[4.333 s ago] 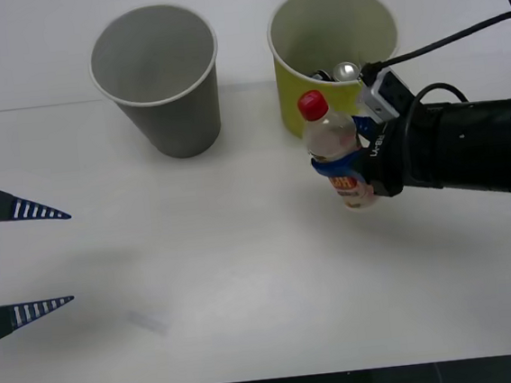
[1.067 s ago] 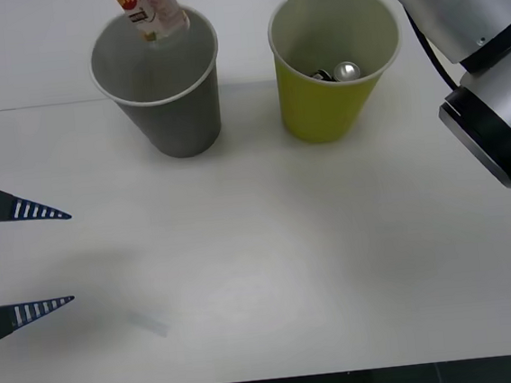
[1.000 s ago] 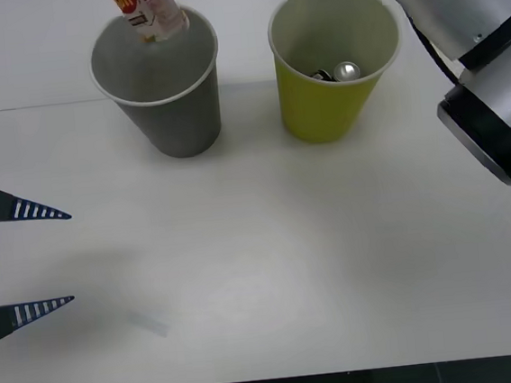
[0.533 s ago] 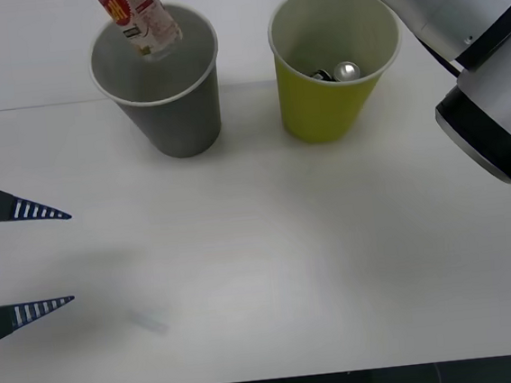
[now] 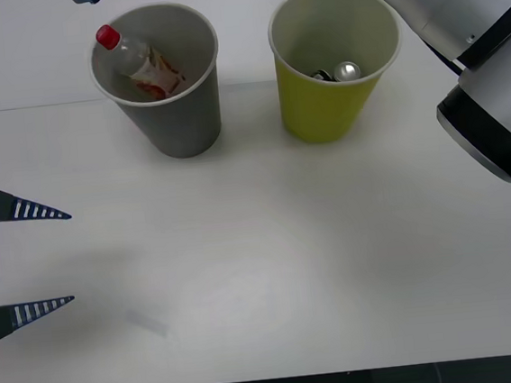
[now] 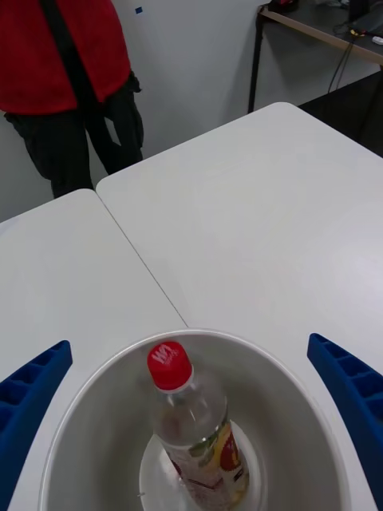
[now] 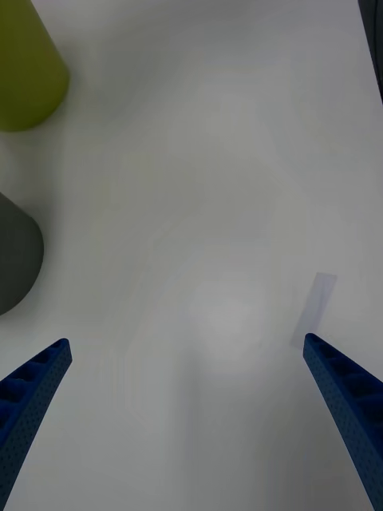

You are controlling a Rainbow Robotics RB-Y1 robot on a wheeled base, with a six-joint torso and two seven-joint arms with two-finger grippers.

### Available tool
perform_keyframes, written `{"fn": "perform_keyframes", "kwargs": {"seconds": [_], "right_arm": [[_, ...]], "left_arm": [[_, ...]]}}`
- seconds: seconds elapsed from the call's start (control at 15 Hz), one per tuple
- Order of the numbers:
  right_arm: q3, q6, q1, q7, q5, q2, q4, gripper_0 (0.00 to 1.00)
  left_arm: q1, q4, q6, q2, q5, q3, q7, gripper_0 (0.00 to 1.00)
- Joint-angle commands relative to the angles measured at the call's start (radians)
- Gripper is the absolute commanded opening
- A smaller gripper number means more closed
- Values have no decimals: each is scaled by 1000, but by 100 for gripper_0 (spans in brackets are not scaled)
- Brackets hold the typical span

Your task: Put the can into the green bin and the plastic bottle into the gray bin

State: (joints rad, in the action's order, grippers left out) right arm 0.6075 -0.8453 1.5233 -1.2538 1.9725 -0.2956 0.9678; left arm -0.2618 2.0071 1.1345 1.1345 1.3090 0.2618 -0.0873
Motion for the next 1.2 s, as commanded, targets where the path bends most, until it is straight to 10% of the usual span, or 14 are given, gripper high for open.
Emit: {"fn": "perform_keyframes", "kwargs": {"seconds": [0.07,1.2], "right_arm": [[-2,2,0,1,-4,-2,0,100],[-250,-219,-120,36,57,-40,249,100]], "left_arm": [[0,0,0,0,0,0,0,100],[0,0,0,0,0,0,0,100]]}}
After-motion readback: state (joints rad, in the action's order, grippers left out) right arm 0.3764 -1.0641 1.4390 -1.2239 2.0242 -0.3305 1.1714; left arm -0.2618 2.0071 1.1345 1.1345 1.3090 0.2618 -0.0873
